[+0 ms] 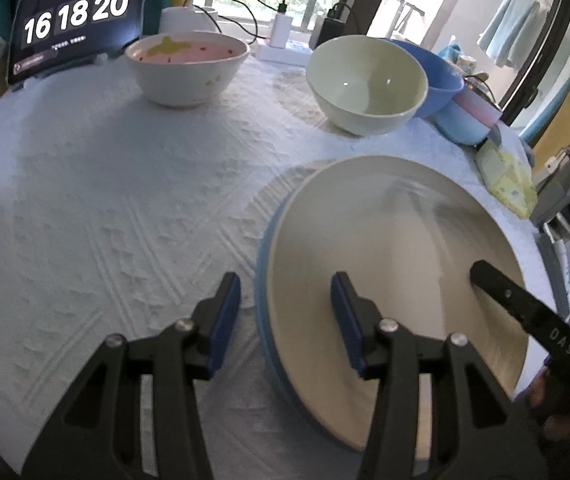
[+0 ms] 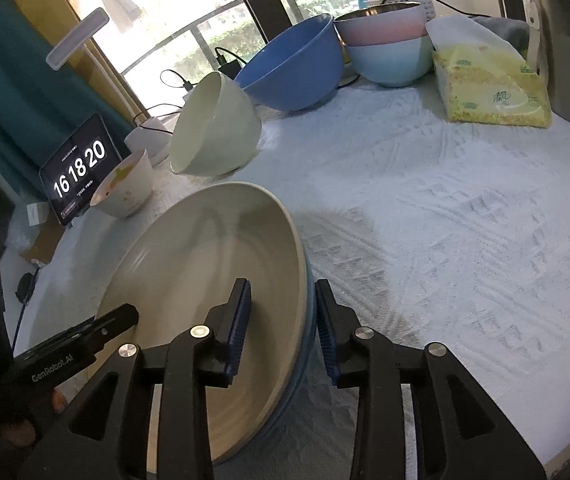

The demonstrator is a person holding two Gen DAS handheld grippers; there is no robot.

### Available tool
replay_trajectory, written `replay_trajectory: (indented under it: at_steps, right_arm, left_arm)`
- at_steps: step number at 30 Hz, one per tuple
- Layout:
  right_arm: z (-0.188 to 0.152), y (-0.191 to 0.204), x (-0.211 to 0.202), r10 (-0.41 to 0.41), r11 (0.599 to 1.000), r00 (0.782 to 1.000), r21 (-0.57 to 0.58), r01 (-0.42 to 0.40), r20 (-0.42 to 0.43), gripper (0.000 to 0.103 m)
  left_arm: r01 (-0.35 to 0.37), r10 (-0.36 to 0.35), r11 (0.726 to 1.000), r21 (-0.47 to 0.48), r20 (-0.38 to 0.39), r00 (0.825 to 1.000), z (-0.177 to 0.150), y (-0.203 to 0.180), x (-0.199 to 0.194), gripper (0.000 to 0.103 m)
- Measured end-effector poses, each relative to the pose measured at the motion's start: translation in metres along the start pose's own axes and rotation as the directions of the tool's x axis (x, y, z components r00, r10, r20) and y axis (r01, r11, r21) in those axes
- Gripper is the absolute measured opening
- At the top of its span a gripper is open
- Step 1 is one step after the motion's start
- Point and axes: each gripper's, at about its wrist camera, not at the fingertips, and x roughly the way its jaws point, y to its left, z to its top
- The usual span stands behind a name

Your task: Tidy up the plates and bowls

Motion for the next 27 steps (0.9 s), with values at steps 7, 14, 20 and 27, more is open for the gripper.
replay_trajectory:
  at_steps: [7, 14, 20, 27]
  right_arm:
    - [-0.001, 0.001, 0.000, -0.009, 1.000, 1.000, 0.010, 0.009, 0.008, 0.035]
    - [-0.001, 0.005, -0.001, -0.022, 1.000, 1.000, 0.010, 0.022, 0.005, 0.035]
    - [0.003, 0.016, 0.000, -0.012, 1.000, 1.000, -0.009, 0.012, 0.011, 0.035]
    - [0.009, 0.034, 0.006, -0.001, 0.999, 1.000, -0.046, 0.002, 0.011, 0.035]
  left_arm:
    - [0.031, -0.031, 0.999, 0.021, -0.011, 0.999, 0.000, -0.006, -0.001, 0.046]
    - [0.031, -0.031, 0.999, 0.021, -0.018, 0.999, -0.002, -0.004, -0.004, 0.045]
    - [0.022, -0.023, 0.999, 0.028, 0.020, 1.000, 0.000, 0.003, -0.015, 0.046]
    - [0.011, -0.011, 1.000, -0.001, 0.042, 0.999, 0.004, 0.020, -0.021, 0.046]
